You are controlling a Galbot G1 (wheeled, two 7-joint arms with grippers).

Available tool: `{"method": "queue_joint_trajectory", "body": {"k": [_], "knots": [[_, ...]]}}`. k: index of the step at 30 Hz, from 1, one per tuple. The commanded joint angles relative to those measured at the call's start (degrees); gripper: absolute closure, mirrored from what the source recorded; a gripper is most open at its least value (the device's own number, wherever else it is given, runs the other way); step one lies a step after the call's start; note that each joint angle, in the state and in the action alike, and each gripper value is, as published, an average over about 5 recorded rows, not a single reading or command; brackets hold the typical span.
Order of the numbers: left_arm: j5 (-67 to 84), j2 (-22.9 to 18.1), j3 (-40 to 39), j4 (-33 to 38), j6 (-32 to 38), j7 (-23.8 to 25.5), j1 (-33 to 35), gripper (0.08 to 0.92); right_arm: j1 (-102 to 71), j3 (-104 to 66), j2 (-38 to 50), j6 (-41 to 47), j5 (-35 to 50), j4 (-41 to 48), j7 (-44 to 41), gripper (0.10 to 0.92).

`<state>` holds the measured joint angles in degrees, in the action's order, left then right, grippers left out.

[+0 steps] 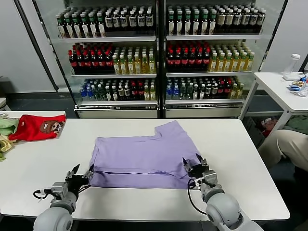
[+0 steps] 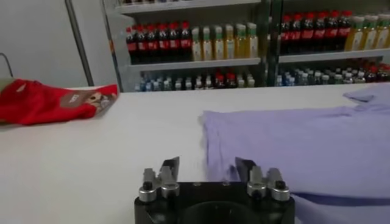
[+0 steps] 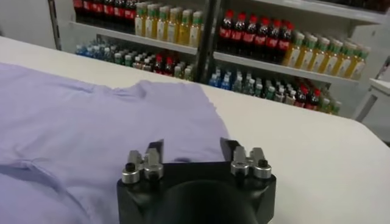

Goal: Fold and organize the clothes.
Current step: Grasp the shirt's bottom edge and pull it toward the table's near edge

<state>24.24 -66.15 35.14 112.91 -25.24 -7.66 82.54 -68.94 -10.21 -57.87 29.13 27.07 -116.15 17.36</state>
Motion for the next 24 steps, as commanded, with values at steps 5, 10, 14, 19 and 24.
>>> {"method": "queue_joint_trajectory", "body": {"k": [5,10,14,19,24], "knots": [[3.9,1.2,0.8,9.3,-3.9,-0.8,11.9,0.181,-15.0,-8.9,4.8,3.0,6.1,-9.5,0.6,0.203],[4.1,0.9,0.7,4.6,-4.1,-0.8,9.7,0.177,-17.5,-9.3,4.2,2.3,6.3,-8.9,0.3,0.202],[4.3,0.6,0.7,3.7,-4.0,-1.7,8.5,0.177,-17.4,-8.7,2.9,0.7,5.1,-8.0,-0.2,0.221],[5.4,0.8,0.6,1.8,-3.9,-1.8,7.1,0.202,-16.0,-7.4,1.8,-0.2,4.7,-6.3,-0.6,0.371],[7.6,0.8,0.6,1.4,-3.8,-1.5,6.3,0.344,-14.2,-6.0,1.0,-0.7,5.1,-5.1,-0.8,0.517]]}}
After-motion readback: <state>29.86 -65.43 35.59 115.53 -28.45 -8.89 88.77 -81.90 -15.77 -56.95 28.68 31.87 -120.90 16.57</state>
